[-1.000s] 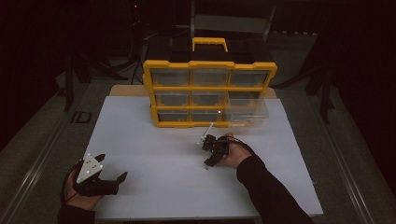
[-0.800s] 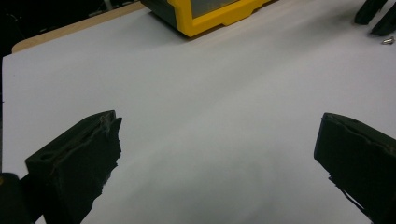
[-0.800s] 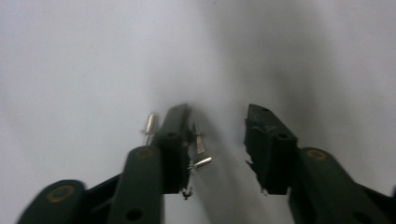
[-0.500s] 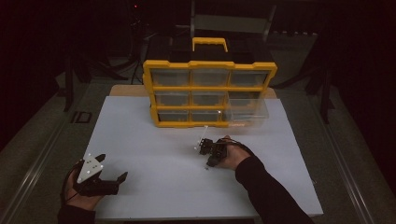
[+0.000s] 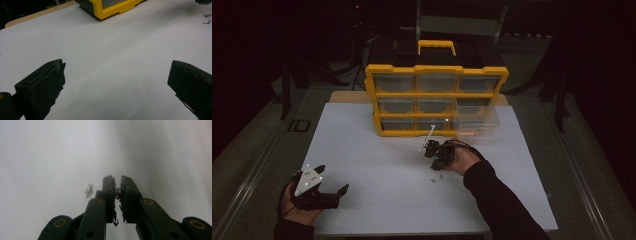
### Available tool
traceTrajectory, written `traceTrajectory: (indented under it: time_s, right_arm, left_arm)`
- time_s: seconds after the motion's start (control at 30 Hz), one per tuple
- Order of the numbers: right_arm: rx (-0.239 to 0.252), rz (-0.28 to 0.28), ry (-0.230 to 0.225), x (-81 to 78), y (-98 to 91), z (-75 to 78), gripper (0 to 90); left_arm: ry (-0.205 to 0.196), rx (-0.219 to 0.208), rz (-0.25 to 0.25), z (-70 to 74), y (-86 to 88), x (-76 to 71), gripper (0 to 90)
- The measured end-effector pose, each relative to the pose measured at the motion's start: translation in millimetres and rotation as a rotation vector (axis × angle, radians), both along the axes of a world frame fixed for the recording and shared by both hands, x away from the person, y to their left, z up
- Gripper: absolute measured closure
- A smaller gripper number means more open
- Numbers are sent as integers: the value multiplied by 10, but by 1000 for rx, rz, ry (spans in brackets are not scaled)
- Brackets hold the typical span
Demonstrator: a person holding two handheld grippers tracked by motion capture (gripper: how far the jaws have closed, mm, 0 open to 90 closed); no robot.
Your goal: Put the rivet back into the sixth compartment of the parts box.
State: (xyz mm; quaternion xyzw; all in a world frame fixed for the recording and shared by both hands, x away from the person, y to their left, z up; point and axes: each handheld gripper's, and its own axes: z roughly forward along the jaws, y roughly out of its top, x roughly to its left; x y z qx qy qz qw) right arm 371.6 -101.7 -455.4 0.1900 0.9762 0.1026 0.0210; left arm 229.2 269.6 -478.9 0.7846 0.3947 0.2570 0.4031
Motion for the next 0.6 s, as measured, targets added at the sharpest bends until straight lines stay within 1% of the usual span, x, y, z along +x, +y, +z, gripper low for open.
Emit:
traceTrajectory:
  time_s: [0.13, 0.2, 0.23, 0.3, 0.33, 0.37, 0.4, 0.43, 0.47, 0.5, 0.53, 0.57, 0.6]
  right_arm:
    - [29, 0, -20, 26, 27, 189, 822]
    - [46, -8, -21, 28, 46, 261, 822]
    - [53, -1, -29, 34, 54, 299, 822]
    - [67, -9, -35, 32, 78, 389, 821]
    - [77, 0, -50, 39, 89, 460, 821]
    - [77, 0, -50, 39, 89, 460, 821]
    - [84, 3, -56, 40, 93, 504, 821]
    - [103, 10, -74, 53, 92, 597, 821]
    - [111, 3, -80, 56, 91, 648, 821]
    - [111, 3, -80, 56, 91, 648, 821]
    - [115, 2, -89, 65, 88, 699, 821]
    - [129, 0, -105, 86, 77, 805, 821]
    - [129, 0, -105, 86, 77, 805, 821]
  left_arm:
    - [1, -2, 1, 1, 4, 0, 15]
    - [1, -2, 1, -1, 3, 1, 16]
    - [0, -1, 0, -1, 3, 1, 16]
    - [1, -2, 1, 0, 6, 1, 16]
    - [1, -2, 1, 0, 6, 0, 15]
    - [1, -3, 2, 1, 8, -1, 15]
    - [1, -4, 1, 1, 9, -1, 15]
    - [1, -3, 1, 0, 8, -1, 16]
    - [2, -3, 1, 0, 7, -1, 16]
    - [1, -3, 0, 0, 6, -1, 16]
    - [1, -3, 0, 1, 5, -2, 16]
    - [1, -3, 0, 1, 5, -2, 16]
    - [1, -3, 0, 1, 6, -1, 16]
